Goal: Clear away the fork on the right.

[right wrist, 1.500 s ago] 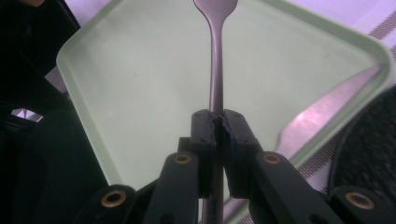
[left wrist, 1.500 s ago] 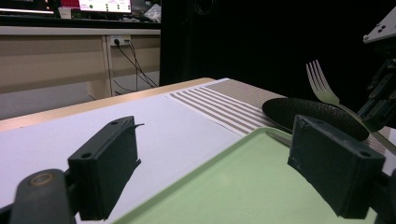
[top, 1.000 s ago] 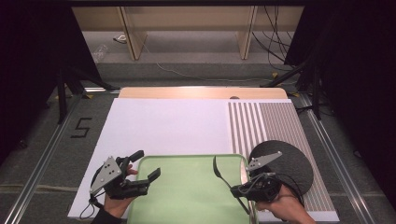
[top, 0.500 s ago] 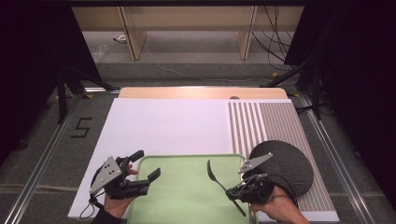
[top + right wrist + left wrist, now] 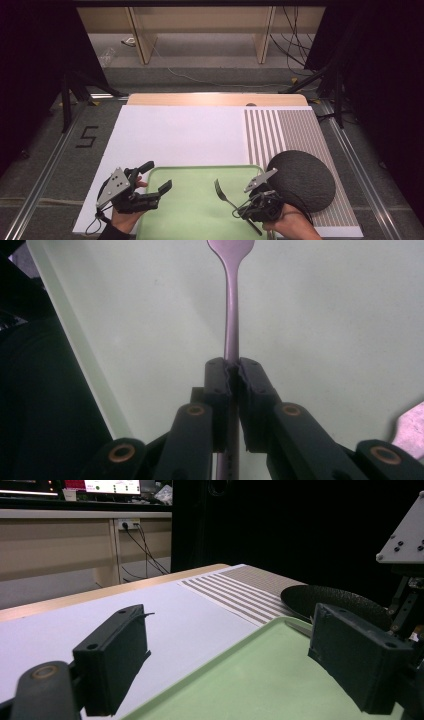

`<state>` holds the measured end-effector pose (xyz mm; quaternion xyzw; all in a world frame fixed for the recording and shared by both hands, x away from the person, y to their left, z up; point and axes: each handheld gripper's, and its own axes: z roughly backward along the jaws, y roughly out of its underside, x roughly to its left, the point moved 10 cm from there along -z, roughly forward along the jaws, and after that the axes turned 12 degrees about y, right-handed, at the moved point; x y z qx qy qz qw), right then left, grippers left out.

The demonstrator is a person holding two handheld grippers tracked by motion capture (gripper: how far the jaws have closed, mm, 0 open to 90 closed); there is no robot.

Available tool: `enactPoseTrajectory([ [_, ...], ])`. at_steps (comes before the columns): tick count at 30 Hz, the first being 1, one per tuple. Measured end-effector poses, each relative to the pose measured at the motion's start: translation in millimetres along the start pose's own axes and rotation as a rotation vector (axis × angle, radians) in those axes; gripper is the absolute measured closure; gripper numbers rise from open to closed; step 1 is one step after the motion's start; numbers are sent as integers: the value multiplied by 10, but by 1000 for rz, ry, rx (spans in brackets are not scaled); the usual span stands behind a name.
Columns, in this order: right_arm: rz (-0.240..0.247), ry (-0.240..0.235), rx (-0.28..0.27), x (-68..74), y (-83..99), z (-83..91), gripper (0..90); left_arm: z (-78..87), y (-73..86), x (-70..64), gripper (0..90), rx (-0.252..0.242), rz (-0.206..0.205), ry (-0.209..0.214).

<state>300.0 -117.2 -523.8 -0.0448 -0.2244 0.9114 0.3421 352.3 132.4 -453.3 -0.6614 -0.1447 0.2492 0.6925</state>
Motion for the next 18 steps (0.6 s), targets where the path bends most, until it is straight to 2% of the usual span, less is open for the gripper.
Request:
enactPoseTrajectory([
  [9, 57, 30, 61, 44, 29, -82, 838, 1, 0, 0, 149, -1, 0, 0],
  [18, 79, 48, 102, 51, 47, -140, 839, 1, -1, 2, 149, -1, 0, -1],
])
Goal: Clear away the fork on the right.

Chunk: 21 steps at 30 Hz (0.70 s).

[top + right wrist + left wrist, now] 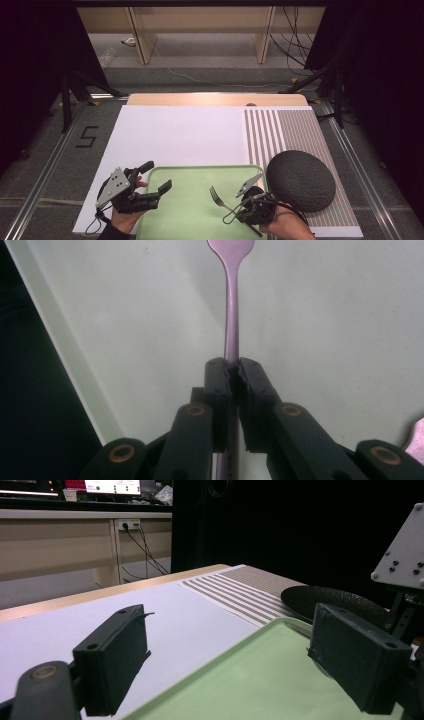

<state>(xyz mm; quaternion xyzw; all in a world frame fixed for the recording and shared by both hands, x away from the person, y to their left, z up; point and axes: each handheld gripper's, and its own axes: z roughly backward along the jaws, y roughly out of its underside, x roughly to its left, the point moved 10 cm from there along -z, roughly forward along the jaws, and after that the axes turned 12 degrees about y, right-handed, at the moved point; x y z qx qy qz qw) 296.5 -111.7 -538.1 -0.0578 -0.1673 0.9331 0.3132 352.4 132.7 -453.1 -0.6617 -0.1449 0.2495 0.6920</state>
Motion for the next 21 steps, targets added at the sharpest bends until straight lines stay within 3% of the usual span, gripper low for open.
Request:
enactPoseTrajectory([
  [21, 44, 29, 94, 35, 48, -138, 837, 6, -5, 1, 149, -2, -1, -2],
])
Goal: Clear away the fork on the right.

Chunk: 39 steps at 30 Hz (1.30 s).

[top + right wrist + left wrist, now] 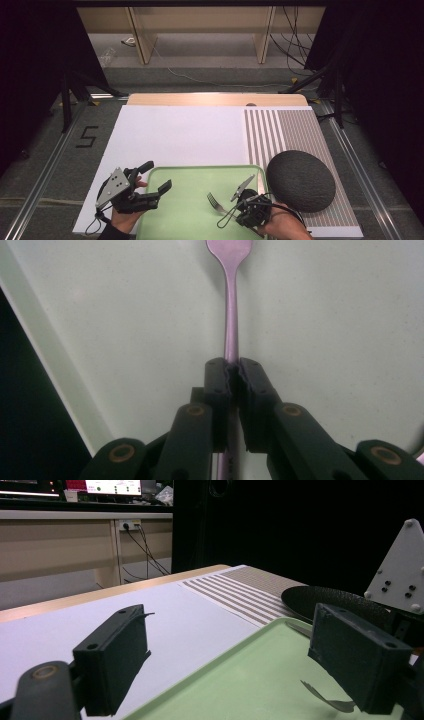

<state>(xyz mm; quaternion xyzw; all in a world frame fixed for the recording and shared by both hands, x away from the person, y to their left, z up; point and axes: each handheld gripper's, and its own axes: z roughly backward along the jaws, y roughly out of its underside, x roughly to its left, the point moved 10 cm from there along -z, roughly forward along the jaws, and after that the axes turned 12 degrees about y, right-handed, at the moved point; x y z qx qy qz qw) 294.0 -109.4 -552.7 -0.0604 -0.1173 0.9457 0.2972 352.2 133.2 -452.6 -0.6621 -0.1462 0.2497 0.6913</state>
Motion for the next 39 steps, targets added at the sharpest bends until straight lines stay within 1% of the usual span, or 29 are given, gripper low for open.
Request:
enactPoseTrajectory([
  [2, -6, 5, 8, 0, 2, -12, 837, -1, 1, 0, 149, 0, 0, 1],
  [5, -1, 14, 21, 0, 11, -30, 837, -2, 2, -3, 150, 1, 0, 3],
  [6, 8, 18, 25, -8, 18, -36, 836, -3, 1, -4, 151, 1, -1, 3],
  [13, 8, 21, 27, -1, 19, -50, 826, -3, 2, -4, 151, 2, -2, 3],
  [15, 3, 14, 20, -1, 7, -49, 726, -2, 2, -4, 151, 2, -2, 3],
  [16, -10, 2, 11, 9, -11, -39, 663, -2, 2, -4, 151, 1, -1, 3],
  [17, -14, -1, -2, 9, -31, -24, 593, -2, 1, -3, 151, 1, -1, 3],
  [18, -16, 6, -22, 2, -58, -7, 528, -3, 2, -3, 151, 1, -1, 2],
  [19, -16, 10, -55, 1, -97, 16, 491, -3, 3, -3, 151, 2, -2, 2],
  [22, -11, 12, -144, 13, -205, 75, 437, -4, 2, -4, 151, 2, -3, 3],
  [24, -10, 20, -197, 28, -268, 97, 456, -5, 4, -5, 151, 3, -3, 3],
  [25, 4, 18, -217, 39, -288, 100, 464, -4, 3, -6, 151, 2, -3, 3],
  [27, 13, 27, -240, 53, -315, 98, 536, -5, 2, -5, 151, 1, -2, 3],
  [29, 25, 30, -249, 68, -327, 78, 622, -5, 4, -5, 151, 3, -3, 2],
  [31, 41, 33, -250, 86, -331, 43, 653, -4, 2, -5, 151, 1, -1, 3],
  [36, 57, 40, -252, 103, -341, -4, 789, -7, 5, -4, 151, 2, 0, 3],
  [39, 85, 52, -250, 117, -340, -8, 847, -6, 7, -4, 151, 2, 0, 3],
])
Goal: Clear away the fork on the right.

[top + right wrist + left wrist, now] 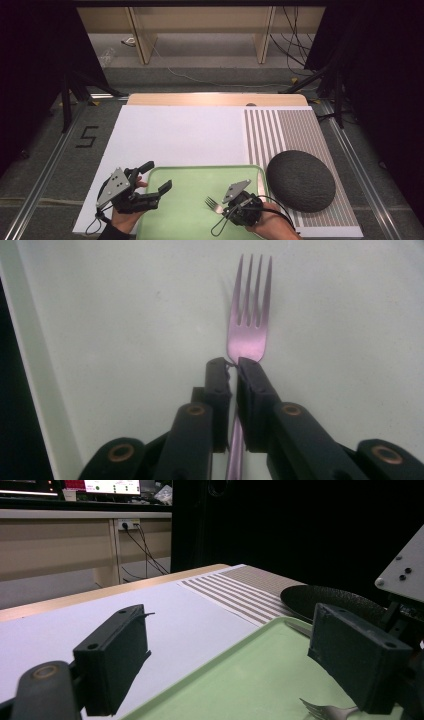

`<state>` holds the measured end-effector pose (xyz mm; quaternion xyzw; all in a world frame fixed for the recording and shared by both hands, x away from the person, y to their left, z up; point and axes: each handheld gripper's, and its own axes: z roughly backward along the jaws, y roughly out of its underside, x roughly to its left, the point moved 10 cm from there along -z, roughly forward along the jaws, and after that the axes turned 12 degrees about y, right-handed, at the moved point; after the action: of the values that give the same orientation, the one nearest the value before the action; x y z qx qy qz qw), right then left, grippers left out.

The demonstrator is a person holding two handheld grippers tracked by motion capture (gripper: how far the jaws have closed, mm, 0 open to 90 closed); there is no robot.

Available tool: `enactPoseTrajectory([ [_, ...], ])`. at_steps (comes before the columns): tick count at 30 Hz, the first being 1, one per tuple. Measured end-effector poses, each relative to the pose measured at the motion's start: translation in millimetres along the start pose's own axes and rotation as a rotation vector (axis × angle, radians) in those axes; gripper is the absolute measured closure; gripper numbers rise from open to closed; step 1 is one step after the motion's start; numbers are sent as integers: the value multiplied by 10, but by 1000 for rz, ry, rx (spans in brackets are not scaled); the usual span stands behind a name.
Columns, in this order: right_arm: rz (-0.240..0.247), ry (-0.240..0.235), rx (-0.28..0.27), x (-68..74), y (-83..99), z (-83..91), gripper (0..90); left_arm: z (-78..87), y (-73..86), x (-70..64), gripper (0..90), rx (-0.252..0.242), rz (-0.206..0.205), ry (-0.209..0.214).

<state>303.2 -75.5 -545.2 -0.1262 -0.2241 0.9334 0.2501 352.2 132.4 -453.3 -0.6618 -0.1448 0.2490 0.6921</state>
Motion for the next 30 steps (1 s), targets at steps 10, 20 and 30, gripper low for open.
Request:
enactPoseTrajectory([
  [10, 68, 29, 45, 28, 64, -62, 900, 0, -1, 2, 151, -2, 2, 0],
  [20, 80, 65, 56, -32, 90, -76, 900, 4, -3, 1, 151, -2, 2, 0],
  [30, 101, 104, 94, -110, 156, -107, 900, 3, -5, -3, 151, -2, 1, 2],
])
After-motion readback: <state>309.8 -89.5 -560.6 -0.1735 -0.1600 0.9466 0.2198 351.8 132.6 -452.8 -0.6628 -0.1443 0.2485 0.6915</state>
